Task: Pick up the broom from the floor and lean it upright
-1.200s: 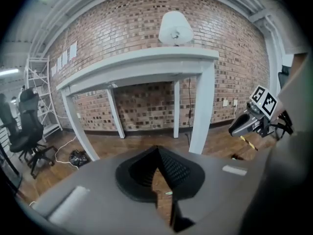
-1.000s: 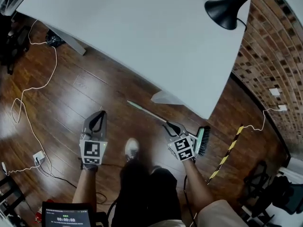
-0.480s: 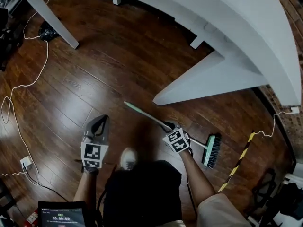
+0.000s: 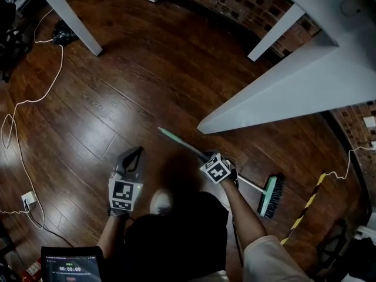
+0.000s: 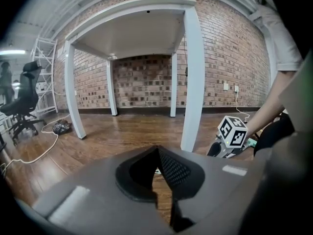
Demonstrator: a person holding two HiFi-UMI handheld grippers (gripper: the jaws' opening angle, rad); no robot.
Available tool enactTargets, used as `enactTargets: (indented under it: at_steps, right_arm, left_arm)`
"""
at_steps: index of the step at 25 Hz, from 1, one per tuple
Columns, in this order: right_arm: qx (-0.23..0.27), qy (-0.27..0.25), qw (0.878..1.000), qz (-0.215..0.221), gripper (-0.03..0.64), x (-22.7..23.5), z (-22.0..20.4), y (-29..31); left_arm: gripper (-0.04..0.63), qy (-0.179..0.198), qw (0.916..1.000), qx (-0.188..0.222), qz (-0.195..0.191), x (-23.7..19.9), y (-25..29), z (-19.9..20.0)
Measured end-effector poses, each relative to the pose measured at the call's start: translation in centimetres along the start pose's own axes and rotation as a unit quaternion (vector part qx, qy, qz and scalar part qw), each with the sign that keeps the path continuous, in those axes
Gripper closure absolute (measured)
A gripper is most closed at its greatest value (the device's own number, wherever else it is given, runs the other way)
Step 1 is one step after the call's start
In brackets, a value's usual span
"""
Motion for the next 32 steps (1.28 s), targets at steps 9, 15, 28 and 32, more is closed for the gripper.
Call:
enactTargets:
  at_steps: [9, 15, 28, 32]
  right_arm:
    - [-0.036, -0.032, 0.999, -0.008, 0.497, 0.7, 1.0, 1.6]
    - [-0.076, -0.085, 0.993, -0.014, 0.497, 0.1, 1.4, 2.5]
    - [-0.082, -0.100, 0.991, -0.030, 0.526, -0.5, 1.3, 3.0]
    - [-0.062, -0.101, 0.992, -0.046, 0.528, -0.9, 0.8, 1.7]
  left_arm:
    - [0.595, -0.002, 1.0000, -0.002, 0.005, 0.2, -0.5, -0.6]
    - [0.595, -0.001, 1.0000, -0.005, 0.005, 0.2, -0.8, -0.9]
    - [0.595, 0.008, 0.9998, -0.013, 0.011, -0.1, -0.7, -1.3]
    - [0.595, 0.008, 0.9999, -0.012, 0.007, 0.2, -1.2, -1.1]
Point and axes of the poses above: the fingertips, and each gripper's own axes: y forward along the fingers, x to its right, z out of its top, the point moved 6 cm from there along -y, backward along the fingers, and after that the axes turned 7 degrees about -x, right-handed, at the moved point
